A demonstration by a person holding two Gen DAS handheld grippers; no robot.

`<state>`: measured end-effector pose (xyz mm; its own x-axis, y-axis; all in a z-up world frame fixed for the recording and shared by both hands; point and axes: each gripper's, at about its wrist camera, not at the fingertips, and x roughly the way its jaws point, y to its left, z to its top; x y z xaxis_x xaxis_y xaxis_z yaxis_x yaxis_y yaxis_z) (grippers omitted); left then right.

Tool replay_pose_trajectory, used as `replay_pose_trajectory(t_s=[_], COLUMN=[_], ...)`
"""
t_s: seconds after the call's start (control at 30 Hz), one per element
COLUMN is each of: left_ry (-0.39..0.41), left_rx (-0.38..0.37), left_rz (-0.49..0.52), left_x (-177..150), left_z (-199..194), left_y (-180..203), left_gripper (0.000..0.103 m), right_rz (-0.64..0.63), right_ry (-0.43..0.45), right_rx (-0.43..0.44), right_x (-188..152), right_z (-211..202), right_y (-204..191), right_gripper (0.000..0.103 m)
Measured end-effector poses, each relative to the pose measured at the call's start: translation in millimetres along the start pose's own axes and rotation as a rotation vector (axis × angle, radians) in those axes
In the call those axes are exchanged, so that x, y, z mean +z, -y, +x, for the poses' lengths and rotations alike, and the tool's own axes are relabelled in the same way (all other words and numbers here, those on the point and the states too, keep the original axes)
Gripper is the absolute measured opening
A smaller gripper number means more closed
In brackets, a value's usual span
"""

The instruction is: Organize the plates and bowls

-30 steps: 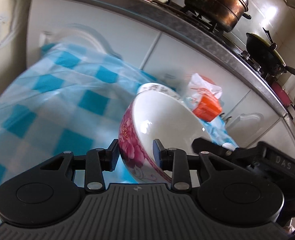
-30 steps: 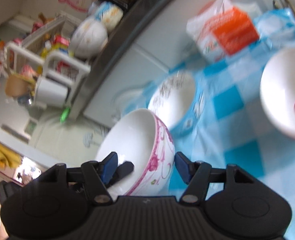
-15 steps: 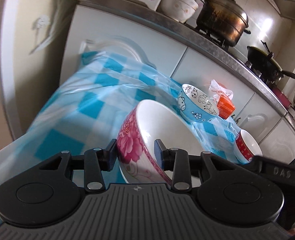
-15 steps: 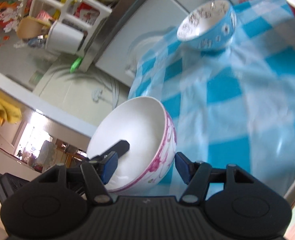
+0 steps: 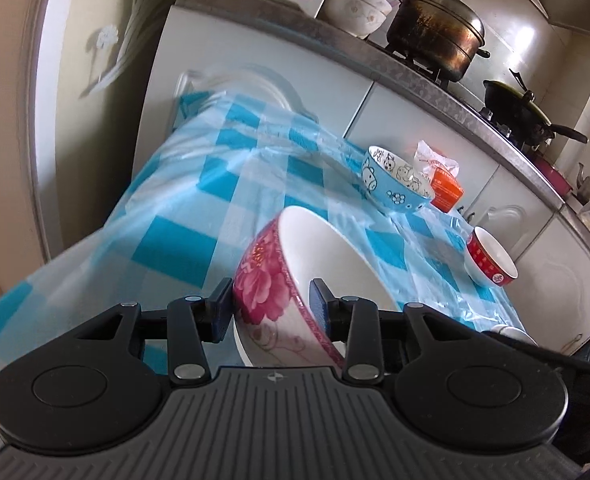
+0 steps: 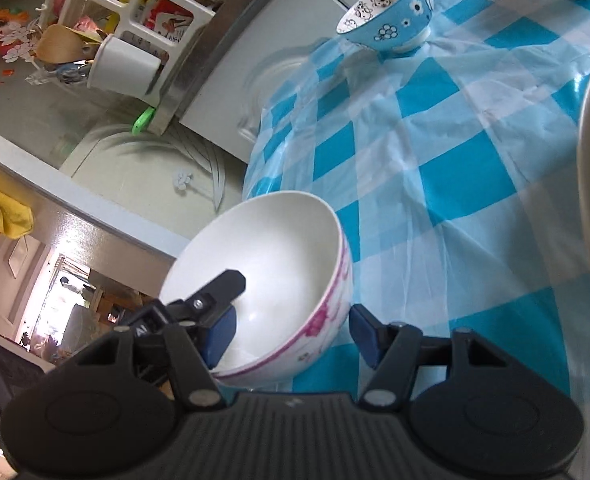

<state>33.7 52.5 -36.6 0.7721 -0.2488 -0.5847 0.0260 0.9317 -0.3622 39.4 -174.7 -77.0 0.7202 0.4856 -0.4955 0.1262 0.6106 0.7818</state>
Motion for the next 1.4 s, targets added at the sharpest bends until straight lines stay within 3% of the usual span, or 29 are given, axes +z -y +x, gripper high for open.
replay_pose_trajectory(t_s=[0.37, 0.5, 0.6, 0.9, 1.2, 1.4], left_ry=[-0.063, -0.058, -0.027, 0.011, 0.060, 0.094], left_rx=[-0.007, -0.007, 0.012, 0.070, 0.105, 0.092], left_rz=[-0.051, -0.043, -0.017, 0.048, 0.173, 0.246], left_x=[-8, -9, -7, -1, -8, -15], left_z=[12, 10, 5, -22, -57, -80], left_y=[-16, -15, -13, 0, 43, 77], left_gripper=[0.041, 0.041, 0.055, 0.076, 0.097, 0.101], right_rz=[-0.028, -0.054, -0.079, -0.172, -0.237, -0.265], right_ry=[0.037, 0.073, 0.104, 0.205, 0.271, 0.316], right_rx=[0.002, -0.006, -0.014, -0.064, -0.137, -0.245], right_x=[-4, -3, -2, -14, -32, -43], right_z=[-3, -15, -28, -79, -122, -150], right_y=[-5, -8, -12, -21, -27, -27], right_gripper=[0.063, 0.069, 0.074, 0.096, 0.102, 0.102])
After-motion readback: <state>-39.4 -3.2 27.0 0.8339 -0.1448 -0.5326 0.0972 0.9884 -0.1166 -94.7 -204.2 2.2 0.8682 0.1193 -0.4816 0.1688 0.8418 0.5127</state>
